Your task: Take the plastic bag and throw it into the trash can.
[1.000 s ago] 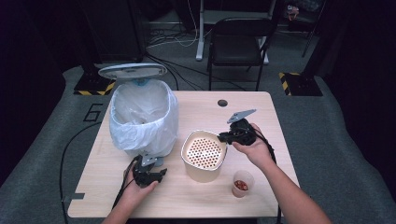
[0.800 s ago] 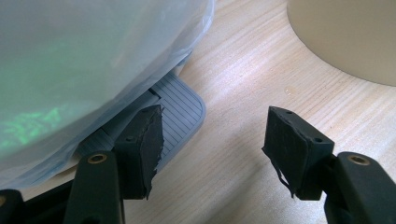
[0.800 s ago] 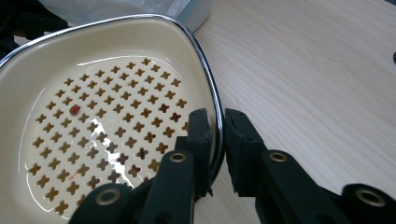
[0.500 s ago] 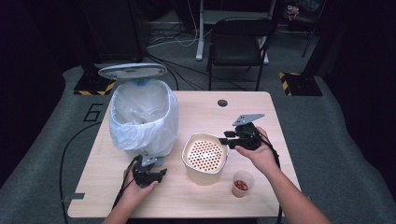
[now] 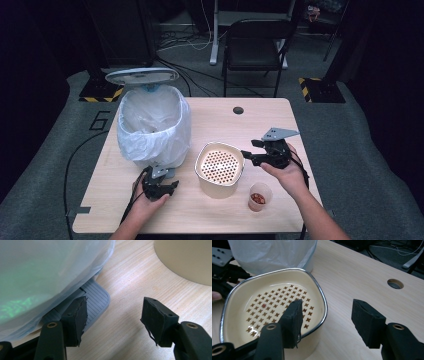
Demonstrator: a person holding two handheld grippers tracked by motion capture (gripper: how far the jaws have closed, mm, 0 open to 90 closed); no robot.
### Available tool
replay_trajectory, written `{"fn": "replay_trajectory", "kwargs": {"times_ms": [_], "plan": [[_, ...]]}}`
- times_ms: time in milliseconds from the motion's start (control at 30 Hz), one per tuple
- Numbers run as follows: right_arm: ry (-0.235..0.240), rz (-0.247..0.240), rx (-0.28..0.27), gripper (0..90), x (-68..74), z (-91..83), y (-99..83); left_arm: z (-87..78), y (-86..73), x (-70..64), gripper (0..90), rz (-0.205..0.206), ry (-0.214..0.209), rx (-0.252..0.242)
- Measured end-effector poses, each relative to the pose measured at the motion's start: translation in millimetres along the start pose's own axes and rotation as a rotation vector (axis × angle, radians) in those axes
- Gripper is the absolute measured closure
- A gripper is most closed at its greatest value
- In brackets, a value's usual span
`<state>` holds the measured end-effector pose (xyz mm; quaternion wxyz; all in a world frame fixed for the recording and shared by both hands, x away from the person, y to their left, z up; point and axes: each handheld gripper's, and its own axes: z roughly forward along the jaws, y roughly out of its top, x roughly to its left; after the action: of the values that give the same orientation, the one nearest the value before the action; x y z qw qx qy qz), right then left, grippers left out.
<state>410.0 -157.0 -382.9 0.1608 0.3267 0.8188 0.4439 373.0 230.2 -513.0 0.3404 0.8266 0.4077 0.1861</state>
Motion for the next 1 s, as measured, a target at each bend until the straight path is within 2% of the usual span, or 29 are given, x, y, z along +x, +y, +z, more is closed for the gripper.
{"fn": "replay_trajectory", "kwargs": {"times_ms": [200,300,333,367,400,433,500,533,567,633,733,900,1000], "plan": [[0.004,0.03,-0.014,40.7,4.9,-11.4,-16.4,0.4,-0.3,-0.3,37.3,0.002,0.005,-0.007],[0.014,0.029,-0.02,39.0,6.5,-15.4,-24.4,0.6,-0.5,-0.8,37.3,-0.001,0.009,-0.008],[0.014,0.029,-0.02,39.0,6.5,-15.4,-24.4,1.1,-1.0,-2.6,37.3,-0.028,0.007,-0.015],[0.017,0.034,-0.021,38.7,7.5,-16.5,-26.6,0.3,-0.5,-0.6,37.3,-0.001,0.006,-0.006],[0.015,0.026,-0.032,38.3,8.8,-18.4,-30.6,-0.4,-0.1,0.0,37.3,0.002,0.0,0.003],[0.019,0.027,-0.037,37.9,9.7,-19.7,-32.8,0.1,-0.5,-1.0,37.3,-0.02,-0.002,-0.004],[0.017,0.02,-0.055,35.9,11.3,-22.5,-37.8,-0.1,-0.2,-0.1,37.3,-0.007,-0.002,-0.002],[0.013,0.007,-0.067,35.1,11.2,-23.7,-40.4,0.2,-0.6,-1.7,37.3,-0.028,-0.002,-0.005],[0.012,0.006,-0.076,34.4,11.6,-24.9,-42.8,0.0,-0.4,-0.6,37.3,-0.009,0.001,-0.003],[0.01,-0.006,-0.092,31.3,11.7,-27.3,-49.3,0.3,-0.7,-2.1,37.3,-0.031,0.0,-0.006],[0.01,0.001,-0.087,31.0,12.9,-28.4,-53.2,-0.3,-0.6,0.3,37.3,-0.001,-0.003,-0.003],[0.005,-0.007,-0.067,28.5,16.9,-29.4,-62.7,0.1,-0.7,-1.3,37.3,-0.026,-0.003,-0.005],[0.02,-0.007,-0.08,24.3,20.0,-29.0,-71.9,0.1,-0.7,-1.6,37.3,-0.032,-0.004,-0.005]]}}
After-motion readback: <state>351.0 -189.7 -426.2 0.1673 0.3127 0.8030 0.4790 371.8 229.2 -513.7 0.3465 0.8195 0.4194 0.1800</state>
